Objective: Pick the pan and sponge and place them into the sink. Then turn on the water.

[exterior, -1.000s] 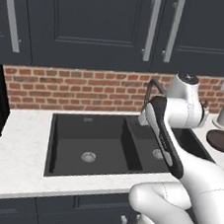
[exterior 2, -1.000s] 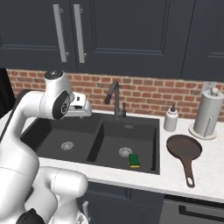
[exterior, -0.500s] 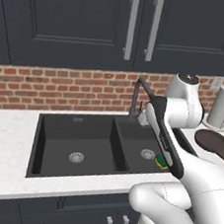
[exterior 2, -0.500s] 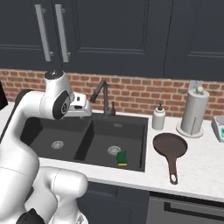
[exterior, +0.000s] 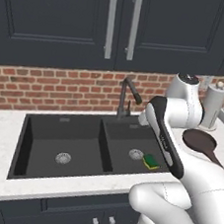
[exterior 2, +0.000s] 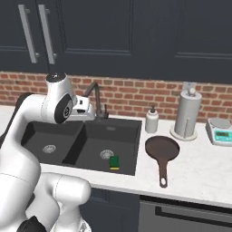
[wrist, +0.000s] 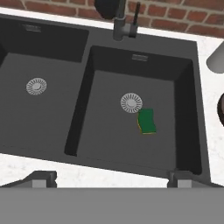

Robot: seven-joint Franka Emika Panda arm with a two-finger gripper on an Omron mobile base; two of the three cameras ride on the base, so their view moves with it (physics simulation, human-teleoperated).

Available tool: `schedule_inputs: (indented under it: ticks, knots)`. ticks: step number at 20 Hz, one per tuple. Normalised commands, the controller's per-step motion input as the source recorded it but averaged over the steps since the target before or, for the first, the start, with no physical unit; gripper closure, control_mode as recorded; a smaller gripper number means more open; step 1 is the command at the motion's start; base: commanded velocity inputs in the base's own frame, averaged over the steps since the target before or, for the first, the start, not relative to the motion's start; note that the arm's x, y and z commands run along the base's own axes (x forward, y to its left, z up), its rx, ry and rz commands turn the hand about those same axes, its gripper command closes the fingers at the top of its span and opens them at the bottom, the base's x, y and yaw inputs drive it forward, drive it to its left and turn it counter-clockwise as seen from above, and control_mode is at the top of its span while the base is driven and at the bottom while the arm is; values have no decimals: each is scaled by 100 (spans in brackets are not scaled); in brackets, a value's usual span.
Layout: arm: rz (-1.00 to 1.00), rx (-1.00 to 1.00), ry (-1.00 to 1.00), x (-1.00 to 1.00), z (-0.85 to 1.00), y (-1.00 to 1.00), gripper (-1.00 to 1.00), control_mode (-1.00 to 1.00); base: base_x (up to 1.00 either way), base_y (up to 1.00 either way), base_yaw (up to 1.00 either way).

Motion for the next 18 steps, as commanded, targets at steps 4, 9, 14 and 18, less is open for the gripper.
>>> schedule_inputs:
  ticks: [4,9,14,18]
  knots:
    - [0,0,0,0,0,0,-100,100,0,-37,-3]
    - [0,0,0,0,0,0,-100,100,0,-31,-4]
    - [0,0,0,0,0,0,-100,100,0,-28,-2]
    - [0,0,0,0,0,0,-100,100,0,-26,0]
